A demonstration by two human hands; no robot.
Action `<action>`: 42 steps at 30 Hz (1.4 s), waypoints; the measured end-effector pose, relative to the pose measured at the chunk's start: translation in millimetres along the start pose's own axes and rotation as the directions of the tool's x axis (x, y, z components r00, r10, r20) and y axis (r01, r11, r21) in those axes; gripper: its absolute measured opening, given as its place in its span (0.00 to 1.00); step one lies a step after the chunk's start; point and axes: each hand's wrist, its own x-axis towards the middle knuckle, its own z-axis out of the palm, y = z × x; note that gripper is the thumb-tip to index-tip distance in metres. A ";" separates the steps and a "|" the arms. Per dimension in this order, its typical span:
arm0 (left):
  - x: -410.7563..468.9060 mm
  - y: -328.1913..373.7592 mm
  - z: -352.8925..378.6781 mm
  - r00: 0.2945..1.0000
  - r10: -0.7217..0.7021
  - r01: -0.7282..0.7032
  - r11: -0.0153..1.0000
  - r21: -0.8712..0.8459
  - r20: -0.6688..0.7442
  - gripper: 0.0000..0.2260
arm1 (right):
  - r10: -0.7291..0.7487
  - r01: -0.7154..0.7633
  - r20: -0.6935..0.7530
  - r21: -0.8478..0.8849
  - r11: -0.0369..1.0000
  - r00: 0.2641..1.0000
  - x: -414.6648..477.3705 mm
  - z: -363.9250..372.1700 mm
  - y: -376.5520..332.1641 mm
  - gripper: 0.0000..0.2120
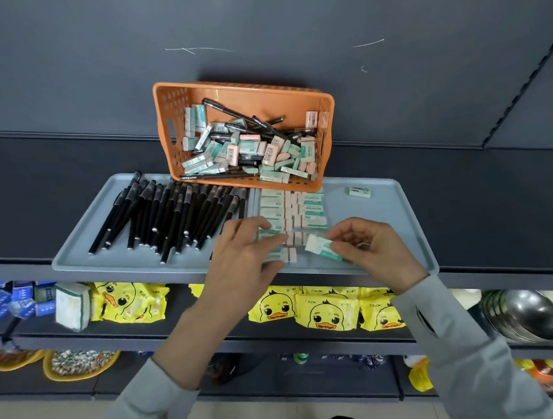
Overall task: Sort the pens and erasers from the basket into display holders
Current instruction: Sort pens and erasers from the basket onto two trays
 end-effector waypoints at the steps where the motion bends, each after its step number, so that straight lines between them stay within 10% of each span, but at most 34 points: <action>1: 0.0 -0.1 -0.6 1.000 0.011 -0.011 1.000 0.001 -0.003 0.18 | -0.003 0.003 0.010 -0.035 0.999 1.000 -0.6 2.1 -0.5 0.07; 24: 44.9 -46.0 -17.1 0.994 -0.022 0.029 0.997 0.066 -0.107 0.10 | -0.359 0.322 0.111 -0.726 0.607 0.927 108.2 27.3 -45.3 0.14; 33: 146.5 -86.9 -20.2 0.984 -0.155 0.139 0.976 0.168 0.085 0.27 | -0.289 0.115 0.054 -0.973 0.199 0.956 170.0 62.2 -55.4 0.21; 42: 182.3 -73.7 15.1 0.991 -0.128 0.108 0.933 0.344 0.037 0.25 | -0.158 -0.039 -0.072 -0.978 0.204 0.985 165.2 57.2 -63.1 0.22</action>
